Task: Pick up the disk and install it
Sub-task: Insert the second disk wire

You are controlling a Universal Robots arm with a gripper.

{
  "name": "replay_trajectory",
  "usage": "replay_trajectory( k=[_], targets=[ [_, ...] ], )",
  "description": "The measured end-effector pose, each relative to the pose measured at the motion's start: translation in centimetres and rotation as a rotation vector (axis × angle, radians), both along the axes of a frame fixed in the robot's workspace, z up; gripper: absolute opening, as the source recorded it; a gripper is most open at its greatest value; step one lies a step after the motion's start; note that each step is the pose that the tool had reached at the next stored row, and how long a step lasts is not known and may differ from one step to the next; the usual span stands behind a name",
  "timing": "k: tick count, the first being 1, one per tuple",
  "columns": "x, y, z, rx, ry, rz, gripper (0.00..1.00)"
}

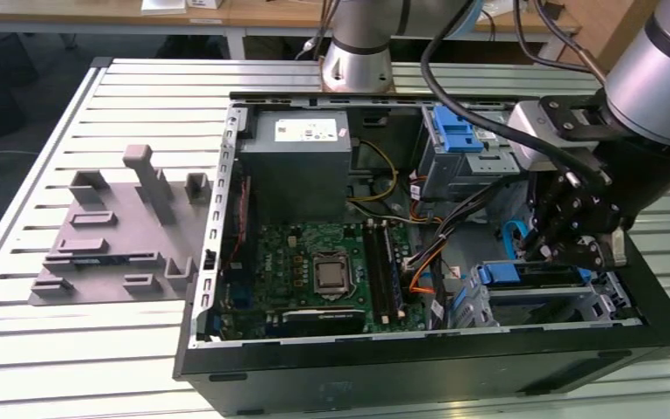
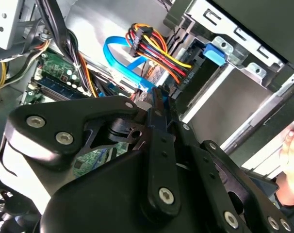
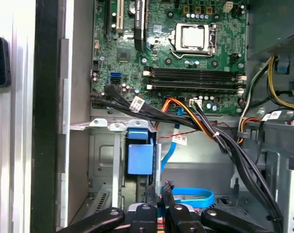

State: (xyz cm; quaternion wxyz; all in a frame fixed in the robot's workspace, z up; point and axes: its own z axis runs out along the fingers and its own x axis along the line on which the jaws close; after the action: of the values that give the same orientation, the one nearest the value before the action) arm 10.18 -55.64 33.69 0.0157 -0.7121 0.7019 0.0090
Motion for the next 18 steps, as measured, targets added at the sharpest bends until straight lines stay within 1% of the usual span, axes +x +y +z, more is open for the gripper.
replay_trajectory(
  k=[8,13,18],
  targets=[
    [0.00,-0.62,-0.12,-0.0002,-0.0021,0.000,0.16],
    [0.00,-0.64,-0.18,-0.0002,-0.0068,0.001,0.16],
    [0.00,-0.80,-0.21,-0.0002,-0.0090,0.002,0.16]
  ],
)
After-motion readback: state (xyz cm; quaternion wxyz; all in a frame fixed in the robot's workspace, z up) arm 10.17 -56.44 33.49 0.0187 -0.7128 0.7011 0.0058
